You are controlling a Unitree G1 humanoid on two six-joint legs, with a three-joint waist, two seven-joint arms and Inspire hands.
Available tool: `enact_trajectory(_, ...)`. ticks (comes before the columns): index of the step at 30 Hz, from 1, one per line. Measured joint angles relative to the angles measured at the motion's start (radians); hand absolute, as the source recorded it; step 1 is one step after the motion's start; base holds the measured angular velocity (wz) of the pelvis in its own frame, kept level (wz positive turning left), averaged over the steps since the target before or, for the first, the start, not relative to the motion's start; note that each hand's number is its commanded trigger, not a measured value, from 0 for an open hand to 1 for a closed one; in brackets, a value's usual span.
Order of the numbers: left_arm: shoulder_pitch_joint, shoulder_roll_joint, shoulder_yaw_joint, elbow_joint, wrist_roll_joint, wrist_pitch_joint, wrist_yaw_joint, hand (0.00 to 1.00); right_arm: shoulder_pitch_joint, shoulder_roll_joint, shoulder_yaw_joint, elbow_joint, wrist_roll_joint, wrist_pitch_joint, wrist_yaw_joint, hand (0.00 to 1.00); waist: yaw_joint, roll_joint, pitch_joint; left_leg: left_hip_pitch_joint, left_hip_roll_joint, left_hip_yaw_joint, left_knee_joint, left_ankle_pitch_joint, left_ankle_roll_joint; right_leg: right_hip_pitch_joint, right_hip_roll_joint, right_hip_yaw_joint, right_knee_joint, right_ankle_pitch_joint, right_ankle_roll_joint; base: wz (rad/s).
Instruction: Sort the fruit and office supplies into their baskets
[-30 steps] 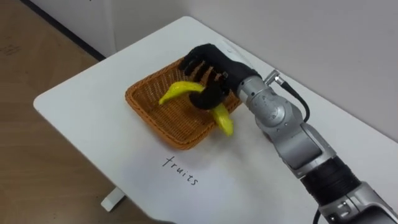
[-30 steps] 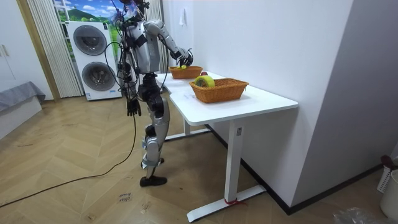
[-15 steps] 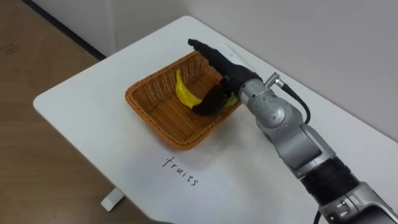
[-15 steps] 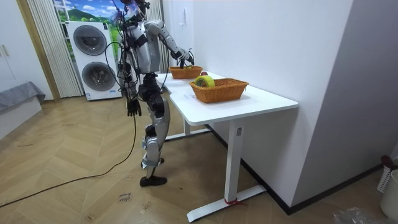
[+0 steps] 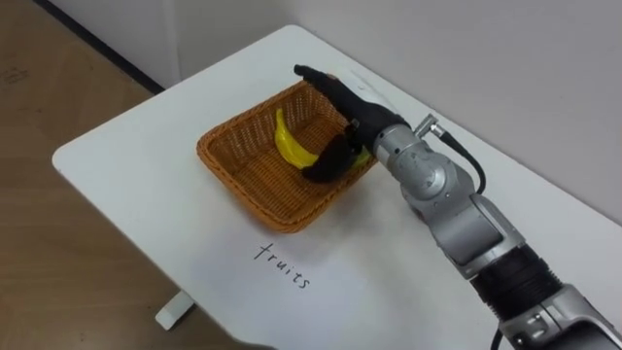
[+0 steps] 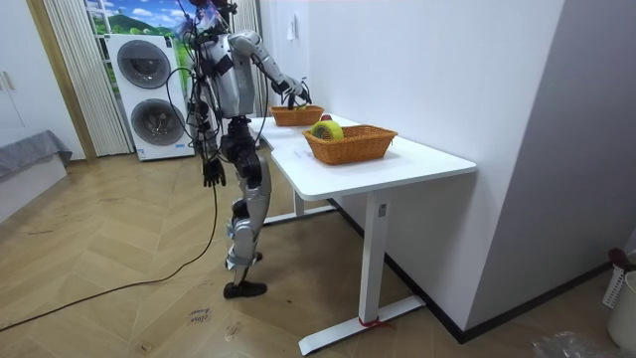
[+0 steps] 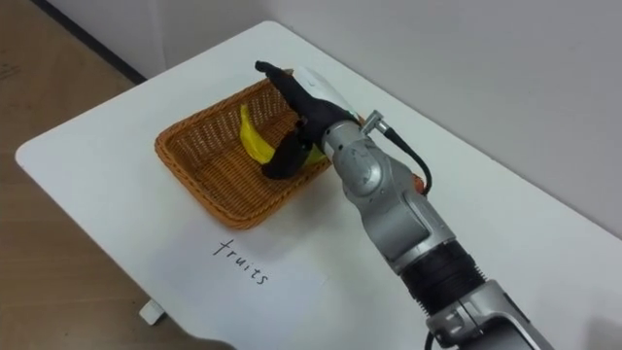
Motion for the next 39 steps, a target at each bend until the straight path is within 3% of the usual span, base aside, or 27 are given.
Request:
enact_trajectory(6,-0.001,-0.003,0.013,0.001,-0.007,-0.014,0.043,0.0,0.0,-0.001,-0.031,0.024,0.134,-0.011,-0.066,0.0,-0.039,0.002,0.0018,0.001,0.0,0.008,0.007,0.0,0.0,0.002,0.001,0.025,-0.001,0.0,0.0,-0.03)
enact_trajectory(10,0.008,-0.008,0.038,0.018,-0.007,-0.034,0.043,0.0,0.002,-0.002,-0.139,0.018,0.194,-0.047,-0.098,0.0,-0.086,0.015,0.0112,0.009,-0.001,0.009,0.01,0.0,0.0,0.011,0.001,0.04,0.0,0.001,0.001,-0.01)
enact_trajectory(12,0.016,-0.013,0.039,0.018,-0.007,-0.035,0.043,0.0,0.005,-0.011,-0.183,0.003,0.233,-0.057,-0.132,0.0,-0.102,0.023,0.0111,0.009,0.0,0.014,0.009,-0.001,0.0,0.009,0.001,0.043,0.0,0.001,0.001,-0.11)
enact_trajectory(15,0.03,-0.021,0.039,0.018,-0.006,-0.038,0.045,0.0,0.008,-0.037,-0.201,-0.024,0.275,-0.082,-0.183,0.0,-0.115,0.045,0.0062,0.01,0.003,0.036,0.006,-0.001,0.0,0.0,0.002,0.057,0.0,0.001,0.001,-0.22)
enact_trajectory(18,0.031,-0.023,0.039,0.032,-0.007,-0.048,0.072,0.0,0.014,-0.05,-0.201,-0.029,0.304,-0.092,-0.226,0.0,-0.137,0.069,-0.0109,0.021,0.003,0.046,-0.001,0.001,0.002,0.004,0.0,0.065,0.0,0.001,0.001,-0.07)
enact_trajectory(20,0.039,-0.022,0.039,0.039,-0.008,-0.052,0.089,0.0,0.023,-0.05,-0.203,-0.029,0.332,-0.109,-0.26,0.0,-0.167,0.088,-0.0161,0.034,0.002,0.045,-0.006,0.003,0.005,0.017,-0.003,0.064,0.001,0.001,0.001,0.03)
enact_trajectory(23,0.046,-0.022,0.039,0.038,-0.008,-0.053,0.107,0.0,0.043,-0.05,-0.207,-0.029,0.358,-0.113,-0.306,0.0,-0.187,0.092,-0.0181,0.037,0.002,0.046,-0.007,0.003,0.005,0.017,-0.003,0.072,0.0,0.001,0.001,0.0)
enact_trajectory(32,0.052,-0.038,0.029,0.076,-0.007,-0.059,0.105,0.0,0.14,-0.05,-0.23,0.001,0.371,-0.114,-0.354,0.0,-0.19,0.095,-0.0159,0.038,0.003,0.052,-0.006,0.004,0.005,0.015,-0.003,0.08,0.002,0.001,0.002,-0.02)
enact_trajectory(39,0.054,-0.041,0.008,0.068,-0.006,-0.06,0.099,0.0,0.14,-0.05,-0.226,0.035,0.386,-0.114,-0.352,0.0,-0.187,0.105,-0.009,0.033,0.004,0.053,-0.004,0.003,0.006,0.013,-0.004,0.072,0.015,0.001,0.002,0.0)
